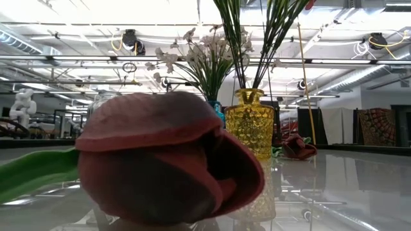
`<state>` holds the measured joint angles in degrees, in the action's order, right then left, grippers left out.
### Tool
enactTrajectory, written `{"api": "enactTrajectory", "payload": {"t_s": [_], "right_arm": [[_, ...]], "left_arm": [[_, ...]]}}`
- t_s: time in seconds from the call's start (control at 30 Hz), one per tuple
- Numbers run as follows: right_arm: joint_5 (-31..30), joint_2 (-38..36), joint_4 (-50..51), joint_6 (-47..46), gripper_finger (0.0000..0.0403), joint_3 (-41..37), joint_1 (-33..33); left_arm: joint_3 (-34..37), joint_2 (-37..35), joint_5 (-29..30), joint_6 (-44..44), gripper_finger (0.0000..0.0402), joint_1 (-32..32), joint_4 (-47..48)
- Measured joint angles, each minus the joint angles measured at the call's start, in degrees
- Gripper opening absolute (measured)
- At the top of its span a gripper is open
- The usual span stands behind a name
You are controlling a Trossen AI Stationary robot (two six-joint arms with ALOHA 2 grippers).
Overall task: Sort flowers into vase by color
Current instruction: Put the pink flowers into the yellow vase
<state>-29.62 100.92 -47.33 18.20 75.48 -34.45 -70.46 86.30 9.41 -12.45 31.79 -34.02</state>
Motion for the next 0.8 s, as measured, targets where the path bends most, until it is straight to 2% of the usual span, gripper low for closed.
{"api": "enactTrajectory", "payload": {"t_s": [0.27,0.63,0.8], "right_arm": [[-0.5,0.0,0.83,0.3,0.0,0.0,0.08],[-1.18,-0.01,0.4,1.59,0.0,0.0,-0.15],[-4.16,-0.07,-0.48,4.01,0.0,0.0,-0.97]], "left_arm": [[0.0,0.61,-0.24,-0.02,0.0269,-1.29,-0.35],[0.0,-0.08,-0.35,-1.66,0.0136,-0.96,0.23],[0.0,-0.08,-1.46,-1.81,0.0097,-0.91,0.17]]}}
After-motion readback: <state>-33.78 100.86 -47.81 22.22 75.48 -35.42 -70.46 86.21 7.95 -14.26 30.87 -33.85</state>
